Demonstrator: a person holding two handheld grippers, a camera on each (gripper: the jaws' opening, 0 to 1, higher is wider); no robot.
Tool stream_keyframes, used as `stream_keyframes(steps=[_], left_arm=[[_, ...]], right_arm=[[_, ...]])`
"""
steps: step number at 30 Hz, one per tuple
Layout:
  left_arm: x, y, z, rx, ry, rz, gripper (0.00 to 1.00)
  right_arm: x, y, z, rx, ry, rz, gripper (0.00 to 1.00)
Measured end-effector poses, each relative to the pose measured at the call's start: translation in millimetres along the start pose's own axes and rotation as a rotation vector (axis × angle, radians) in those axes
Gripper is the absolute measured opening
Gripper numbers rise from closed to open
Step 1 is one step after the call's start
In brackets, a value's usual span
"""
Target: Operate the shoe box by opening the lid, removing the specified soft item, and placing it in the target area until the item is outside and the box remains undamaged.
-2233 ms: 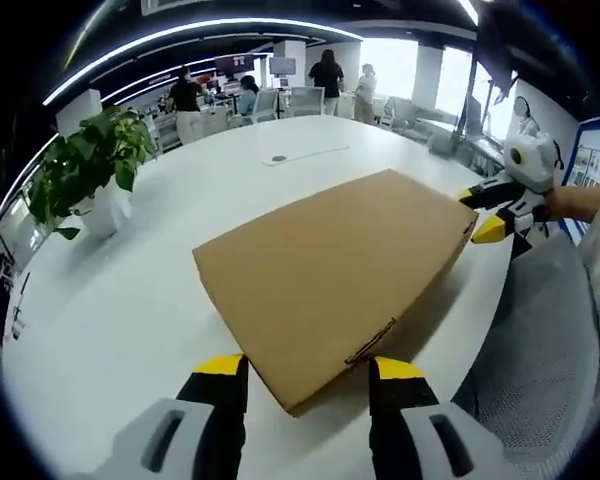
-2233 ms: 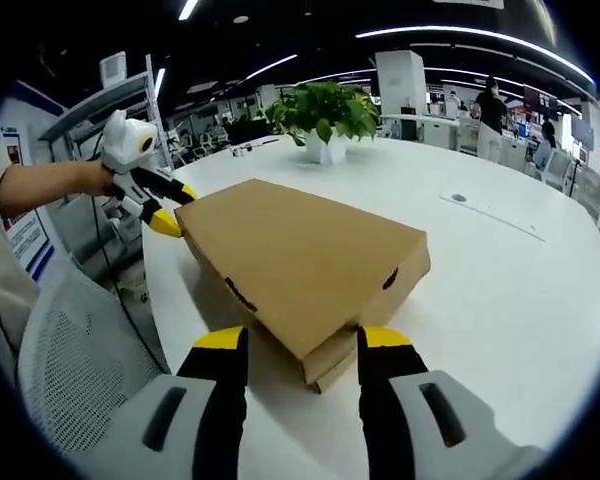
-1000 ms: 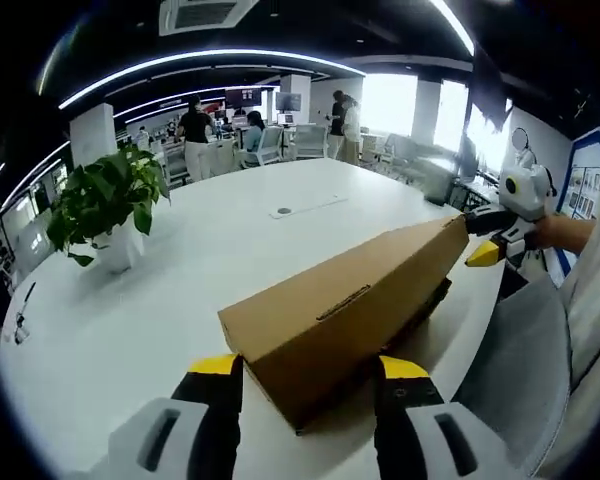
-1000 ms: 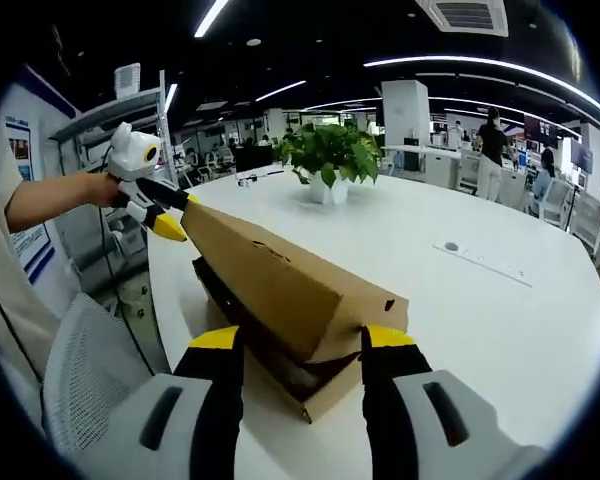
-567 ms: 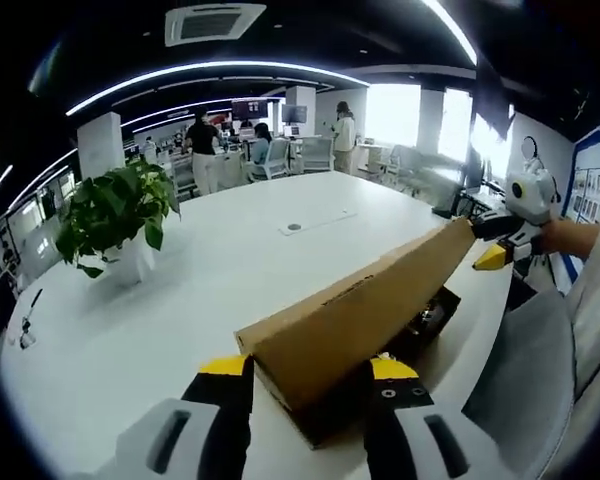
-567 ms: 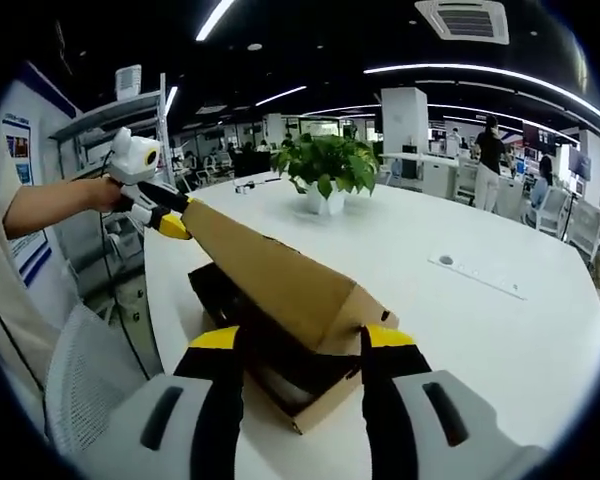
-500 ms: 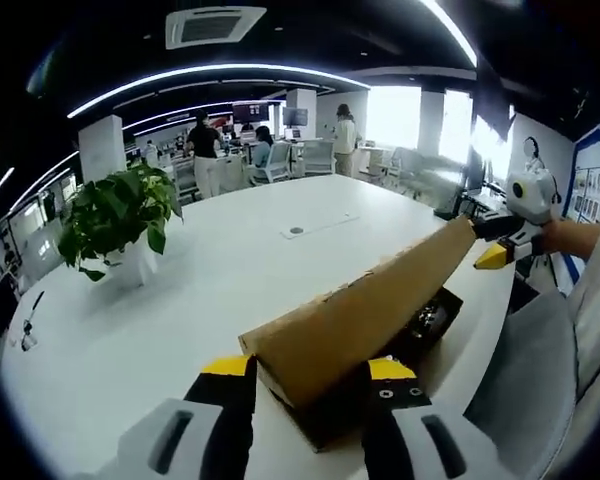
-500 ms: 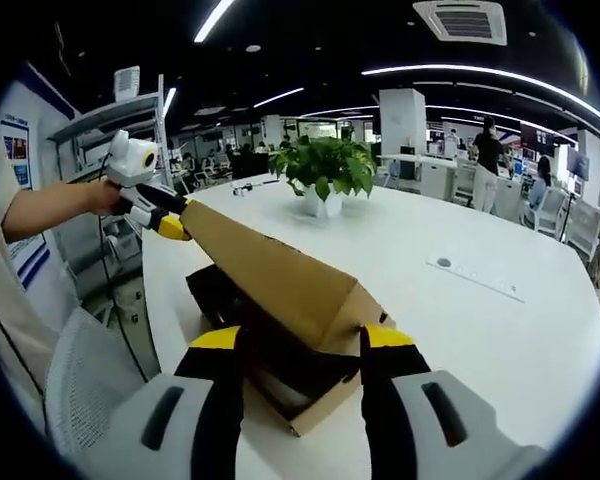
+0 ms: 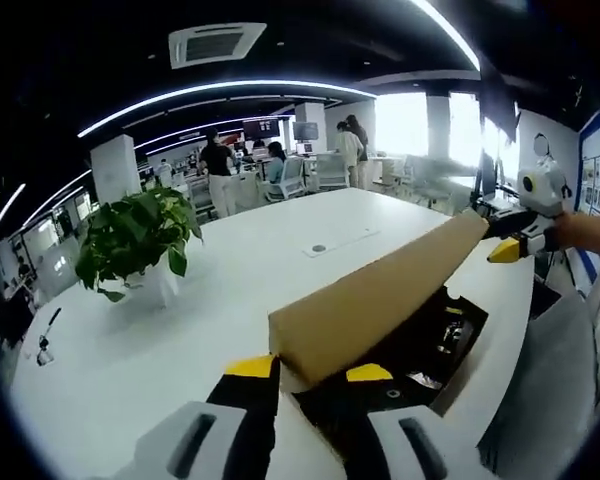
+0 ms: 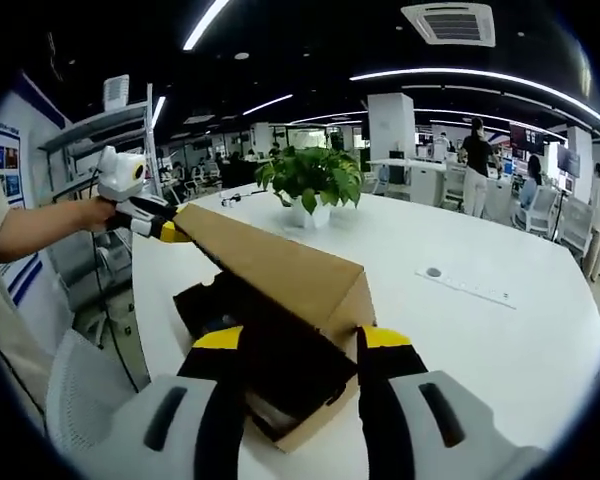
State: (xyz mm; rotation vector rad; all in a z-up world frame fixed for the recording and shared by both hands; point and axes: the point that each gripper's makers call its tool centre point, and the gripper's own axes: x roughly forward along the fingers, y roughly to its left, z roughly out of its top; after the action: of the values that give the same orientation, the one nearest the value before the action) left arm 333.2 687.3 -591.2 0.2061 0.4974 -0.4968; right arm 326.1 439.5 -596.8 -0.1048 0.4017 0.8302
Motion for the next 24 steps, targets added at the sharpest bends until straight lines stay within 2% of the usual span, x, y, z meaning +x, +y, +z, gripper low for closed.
stream_keyframes(steps=[4,6,10,14,24], left_arm=[[4,12.2,4.7,-0.022,-0.007,0.056,0.08],[5,12.7,7.4,-0.048,-0.016,0.053,0.08],[6,15.0,9.3,-0.039,-0.017,0.063,0.07],[9,18.3,13.3,-0.041,-0.018,0.072,0.06],[17,28.0,23.9,-0.045,-0.025,0.095,0.05]], right_arm=[[1,-6,5.6,-0.010,-0.004,-0.014,0.36],[2,-10,7.0,-0.015,-0.002,-0.022,0.34],[4,-14,8.7,-0.032,-0.002,-0.026,0.31],[6,-25,12.8,-0.030,-0.006,-0.049,0.25],[11,-42,3.0,-0.047,0.040,-0.079,0.23]])
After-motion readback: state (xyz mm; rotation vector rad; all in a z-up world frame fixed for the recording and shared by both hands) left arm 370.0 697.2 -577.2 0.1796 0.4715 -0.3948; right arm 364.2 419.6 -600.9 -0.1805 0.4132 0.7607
